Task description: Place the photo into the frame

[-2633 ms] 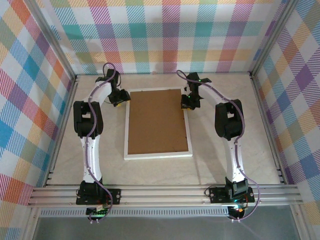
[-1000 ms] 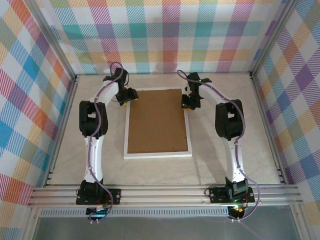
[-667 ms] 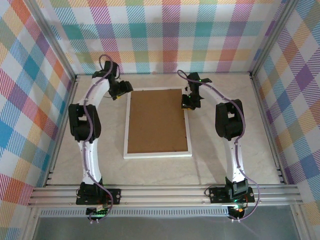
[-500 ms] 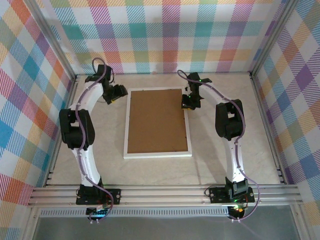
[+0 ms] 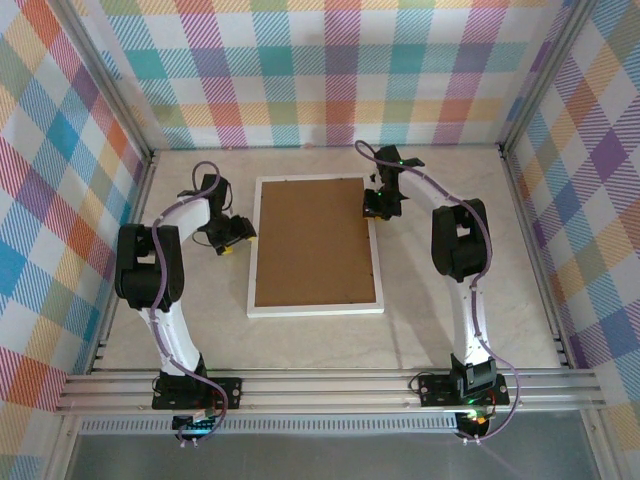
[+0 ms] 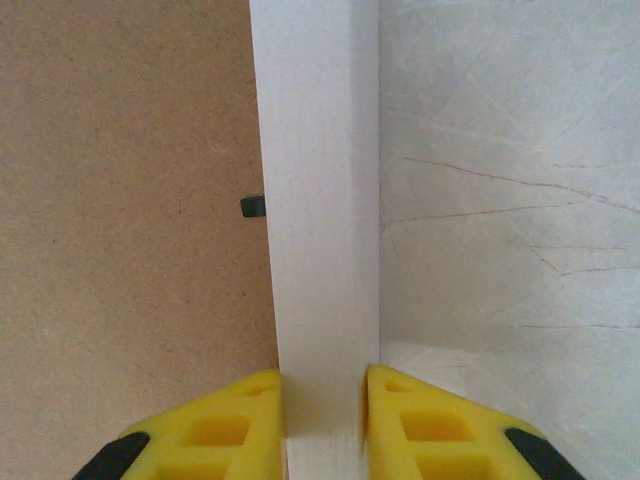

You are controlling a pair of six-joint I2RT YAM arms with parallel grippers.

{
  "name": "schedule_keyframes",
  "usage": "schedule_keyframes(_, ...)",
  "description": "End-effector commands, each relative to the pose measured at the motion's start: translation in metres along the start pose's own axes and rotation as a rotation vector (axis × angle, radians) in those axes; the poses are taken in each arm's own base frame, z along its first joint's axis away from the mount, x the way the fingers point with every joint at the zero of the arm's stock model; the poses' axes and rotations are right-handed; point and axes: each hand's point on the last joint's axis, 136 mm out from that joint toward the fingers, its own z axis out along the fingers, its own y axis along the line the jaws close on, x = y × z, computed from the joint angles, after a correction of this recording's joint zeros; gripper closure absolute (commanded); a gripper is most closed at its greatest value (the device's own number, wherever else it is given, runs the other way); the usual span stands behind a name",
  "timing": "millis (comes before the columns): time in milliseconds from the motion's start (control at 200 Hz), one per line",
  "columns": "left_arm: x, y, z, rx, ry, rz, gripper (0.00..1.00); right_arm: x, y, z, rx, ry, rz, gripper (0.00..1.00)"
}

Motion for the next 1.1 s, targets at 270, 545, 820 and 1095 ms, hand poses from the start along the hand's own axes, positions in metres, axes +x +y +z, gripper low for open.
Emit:
schedule_keyframes(270,-0.020,-0.022,-0.003,0.054,-0.051,0.024,0.36,0.011,-0.002,0.012,-0.003,0.029,0.024,0.77)
schedule_keyframes(545,-0.008,-0.026,0.011,0.035,-0.008,0.047,0.36,0.012,-0.002,0.015,-0.006,0.036,0.026,0.77)
schedule_keyframes(820,-0.009,-0.020,0.005,-0.007,-0.032,0.053,0.36,0.013,-0.002,0.015,-0.008,0.037,0.025,0.77)
schedule_keyframes(1095,-0.009,-0.019,0.003,-0.018,-0.032,0.055,0.36,0.012,-0.002,0.014,-0.009,0.035,0.024,0.77)
